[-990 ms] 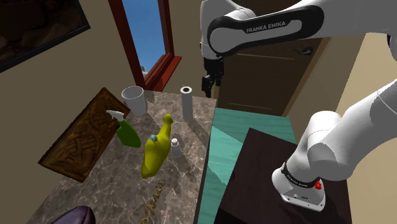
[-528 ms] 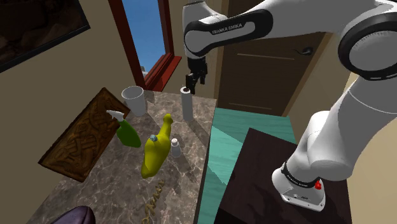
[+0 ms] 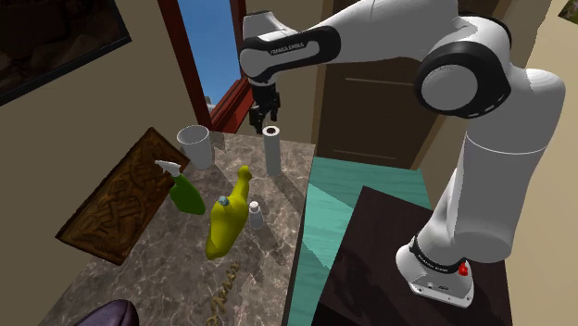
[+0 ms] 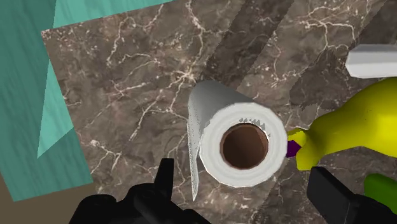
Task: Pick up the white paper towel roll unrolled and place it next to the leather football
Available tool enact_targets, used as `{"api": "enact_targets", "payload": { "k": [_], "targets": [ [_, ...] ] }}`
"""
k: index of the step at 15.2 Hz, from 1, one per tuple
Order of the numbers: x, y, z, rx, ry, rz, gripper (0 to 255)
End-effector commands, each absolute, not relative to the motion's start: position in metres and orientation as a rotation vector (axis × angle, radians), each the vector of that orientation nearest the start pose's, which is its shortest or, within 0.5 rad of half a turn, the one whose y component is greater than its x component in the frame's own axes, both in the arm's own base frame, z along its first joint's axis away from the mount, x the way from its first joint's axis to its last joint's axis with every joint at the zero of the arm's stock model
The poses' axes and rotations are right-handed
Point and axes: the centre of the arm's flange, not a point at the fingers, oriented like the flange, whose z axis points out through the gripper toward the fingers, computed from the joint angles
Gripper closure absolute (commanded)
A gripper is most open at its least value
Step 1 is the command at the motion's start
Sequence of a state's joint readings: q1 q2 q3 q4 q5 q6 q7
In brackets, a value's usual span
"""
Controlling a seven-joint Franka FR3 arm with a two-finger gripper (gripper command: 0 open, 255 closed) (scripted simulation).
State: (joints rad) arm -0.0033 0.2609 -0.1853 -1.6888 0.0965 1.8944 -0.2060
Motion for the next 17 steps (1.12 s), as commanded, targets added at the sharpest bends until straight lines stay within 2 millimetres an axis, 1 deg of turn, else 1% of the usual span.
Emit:
{"api": "enact_targets", "payload": {
  "k": [1, 5, 6, 14, 15, 17],
  "targets": [
    [0.624, -0.102, 0.433, -3.088, 0.014, 0.061, 0],
    [0.623, -0.101, 0.412, -3.088, 0.014, 0.061, 0],
    [0.623, -0.101, 0.404, -3.088, 0.014, 0.061, 0],
    [0.623, -0.101, 0.404, -3.088, 0.014, 0.061, 0],
    [0.623, -0.101, 0.404, -3.088, 0.014, 0.061, 255],
    [0.623, -0.101, 0.404, -3.088, 0.014, 0.061, 255]
  ]
}}
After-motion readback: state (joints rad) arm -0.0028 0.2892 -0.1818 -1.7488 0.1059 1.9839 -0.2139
